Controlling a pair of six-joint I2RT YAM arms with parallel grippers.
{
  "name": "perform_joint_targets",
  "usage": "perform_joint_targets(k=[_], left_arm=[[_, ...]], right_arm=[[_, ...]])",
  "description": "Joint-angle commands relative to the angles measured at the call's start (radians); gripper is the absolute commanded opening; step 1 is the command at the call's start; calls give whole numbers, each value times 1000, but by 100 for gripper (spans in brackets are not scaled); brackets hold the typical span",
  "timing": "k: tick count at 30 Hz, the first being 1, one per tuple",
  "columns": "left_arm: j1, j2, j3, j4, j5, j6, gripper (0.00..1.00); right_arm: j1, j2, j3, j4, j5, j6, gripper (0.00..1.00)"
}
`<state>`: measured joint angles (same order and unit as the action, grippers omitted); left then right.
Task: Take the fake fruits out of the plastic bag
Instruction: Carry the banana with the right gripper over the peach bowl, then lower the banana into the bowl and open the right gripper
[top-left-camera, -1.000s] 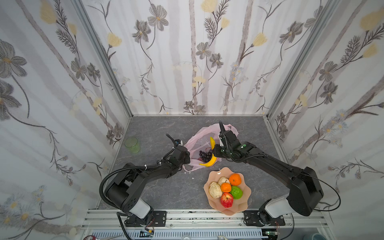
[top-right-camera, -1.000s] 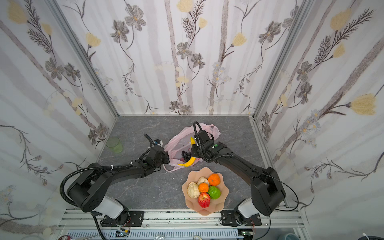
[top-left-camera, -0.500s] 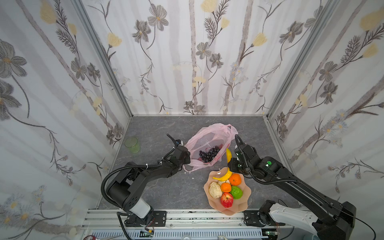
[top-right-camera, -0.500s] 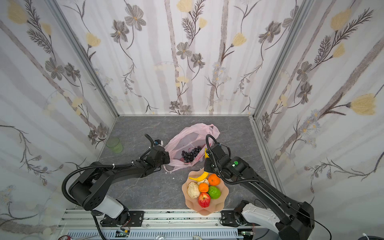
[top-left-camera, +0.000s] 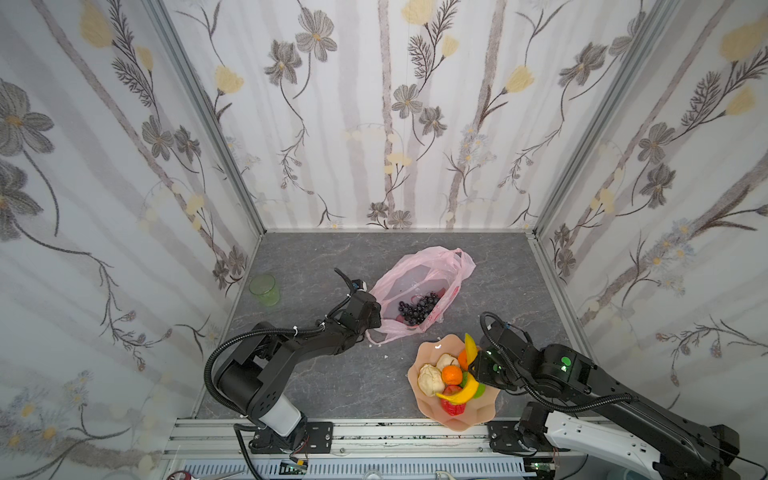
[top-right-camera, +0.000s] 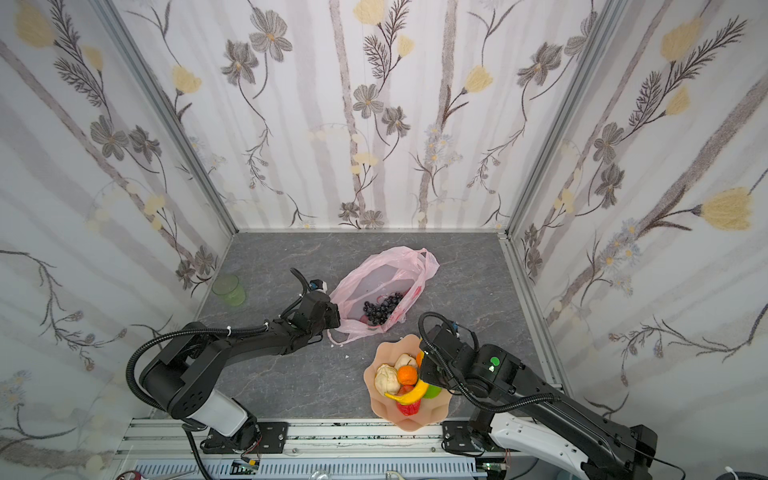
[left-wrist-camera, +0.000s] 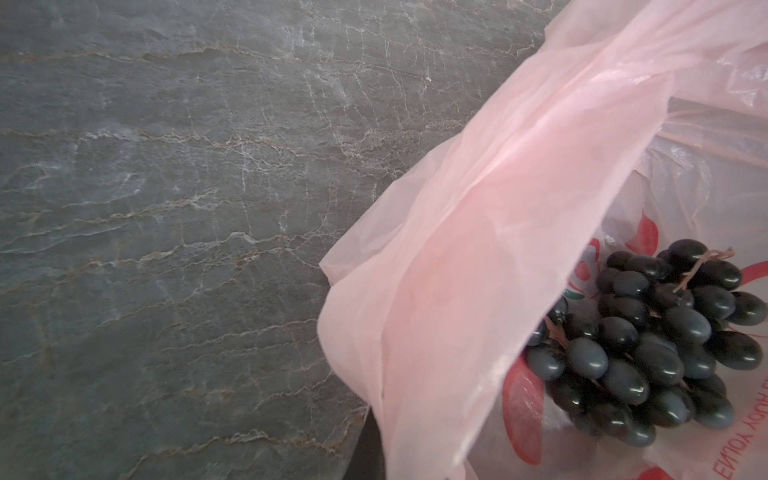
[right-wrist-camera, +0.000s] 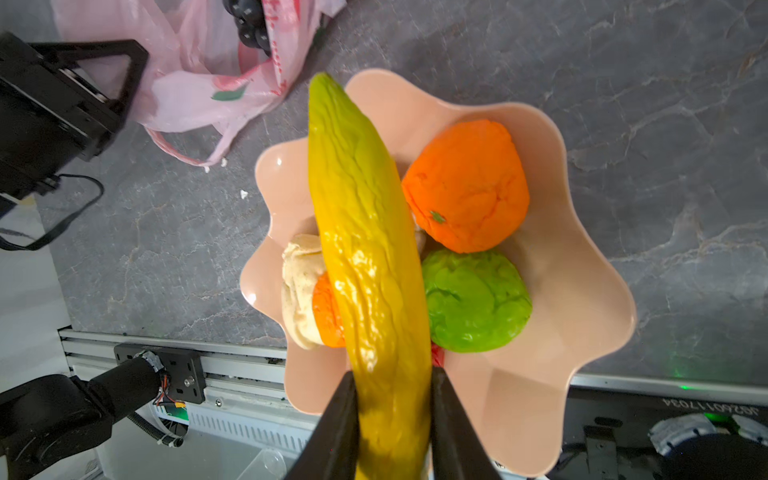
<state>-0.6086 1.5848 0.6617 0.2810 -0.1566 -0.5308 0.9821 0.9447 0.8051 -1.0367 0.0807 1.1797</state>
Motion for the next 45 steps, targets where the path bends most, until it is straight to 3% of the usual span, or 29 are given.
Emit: perform_joint_targets(k=[1,21,45], left_arm=[[2,4,8,7,0,-11,8],[6,14,10,7,7,-11,8],[10,4,7,7,9,-9,8]], right_arm=[[27,-28,-31,-35,-12,123,27],[82,-136,-162,-108,31,332,26],[118,-81,-208,-32,68,399,29]])
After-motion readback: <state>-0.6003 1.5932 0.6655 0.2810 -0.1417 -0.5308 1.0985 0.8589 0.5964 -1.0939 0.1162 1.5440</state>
